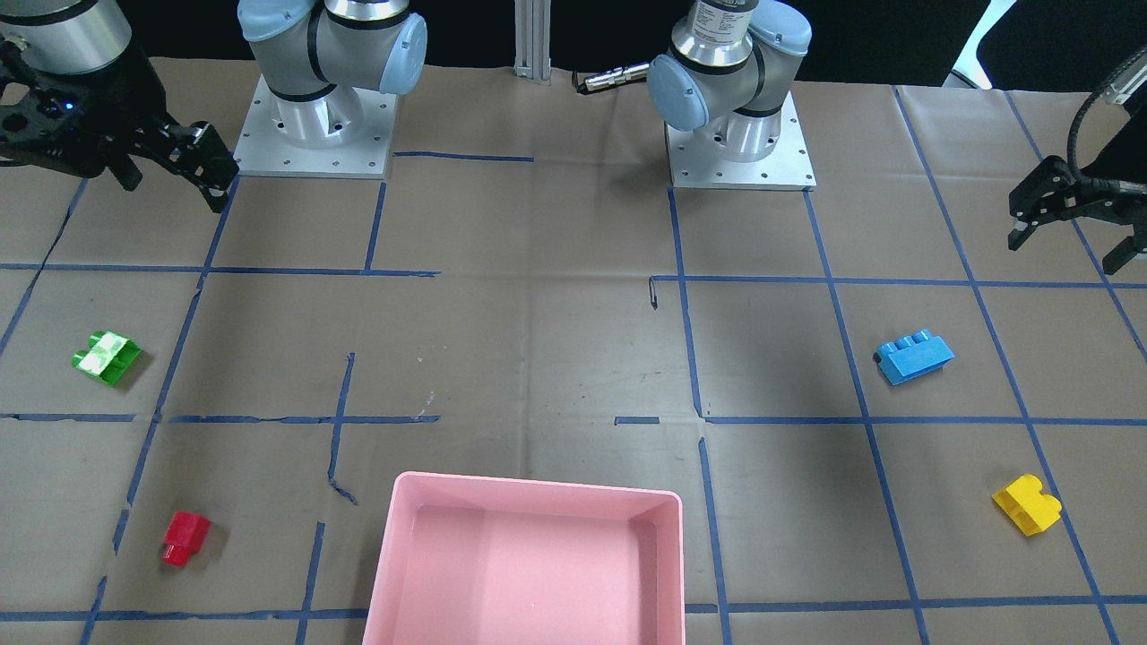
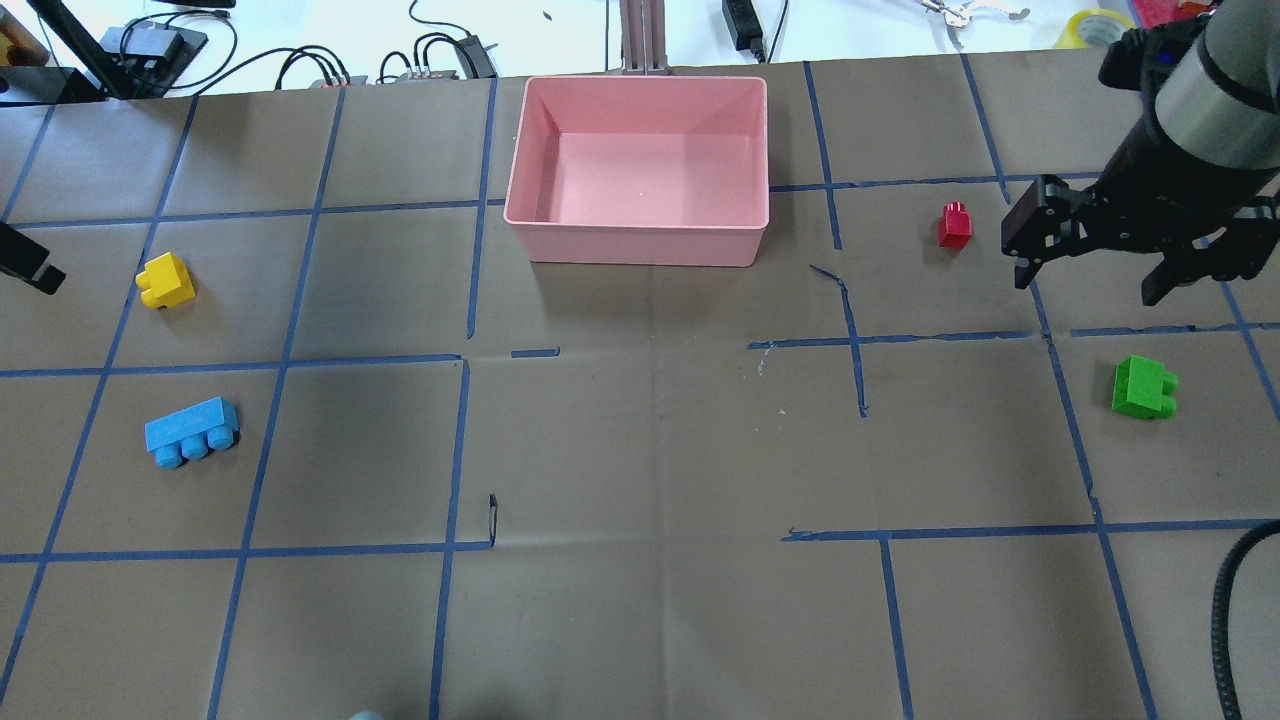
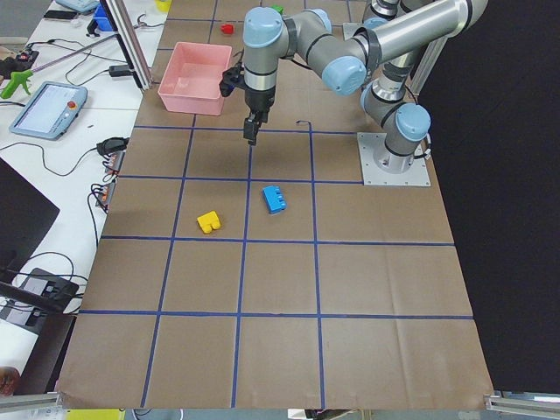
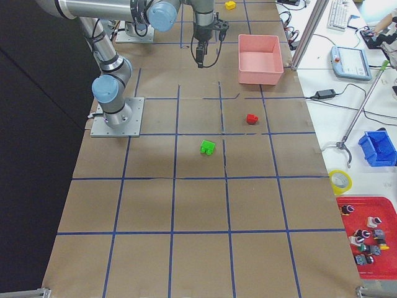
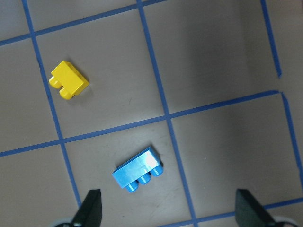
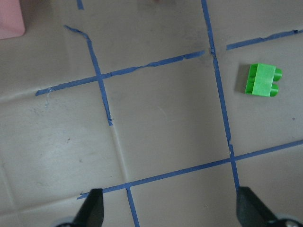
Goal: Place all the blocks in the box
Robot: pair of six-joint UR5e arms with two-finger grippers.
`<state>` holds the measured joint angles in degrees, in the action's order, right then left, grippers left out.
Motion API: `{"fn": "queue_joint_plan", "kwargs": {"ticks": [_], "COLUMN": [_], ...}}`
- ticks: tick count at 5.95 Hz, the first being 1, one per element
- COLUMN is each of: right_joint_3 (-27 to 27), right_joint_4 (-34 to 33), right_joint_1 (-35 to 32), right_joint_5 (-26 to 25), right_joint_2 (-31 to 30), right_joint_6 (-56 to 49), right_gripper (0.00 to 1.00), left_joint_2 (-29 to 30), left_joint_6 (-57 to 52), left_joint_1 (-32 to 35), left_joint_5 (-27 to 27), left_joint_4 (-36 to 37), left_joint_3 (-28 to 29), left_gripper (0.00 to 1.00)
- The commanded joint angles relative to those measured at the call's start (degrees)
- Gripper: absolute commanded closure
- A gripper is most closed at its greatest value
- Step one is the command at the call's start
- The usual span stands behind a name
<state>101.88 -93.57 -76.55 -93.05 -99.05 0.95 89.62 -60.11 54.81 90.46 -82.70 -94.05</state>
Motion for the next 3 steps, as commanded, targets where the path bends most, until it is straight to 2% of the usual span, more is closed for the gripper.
{"fn": "queue_joint_plan", "kwargs": {"ticks": [1,2,3], "right_joint_3": [3.84,5.76,6.48], "right_joint_4": [-7.65,-11.68,-19.82], "right_joint_1": [8.83,11.48,11.68], "right_joint_5": [0.41,0.50,-0.02], "right_joint_2": [0.52,2.00,6.28], "right_joint_6": [-18.99,-23.23,-24.84], "right_gripper": [0.01,0.00,0.00], "left_joint_2": [-1.45,-2.42,-2.08], "left_joint_6": [-19.61,-27.96,-39.44], "left_joint_1": [-2.70,-2.61,-2.52], "left_joint_5": [1.63,2.26,2.26], "left_joint_4": [-0.97,-3.58,-3.70], "left_joint_3": [-2.97,-4.99,-6.31], "left_gripper": [0.00,0.00,0.00]}}
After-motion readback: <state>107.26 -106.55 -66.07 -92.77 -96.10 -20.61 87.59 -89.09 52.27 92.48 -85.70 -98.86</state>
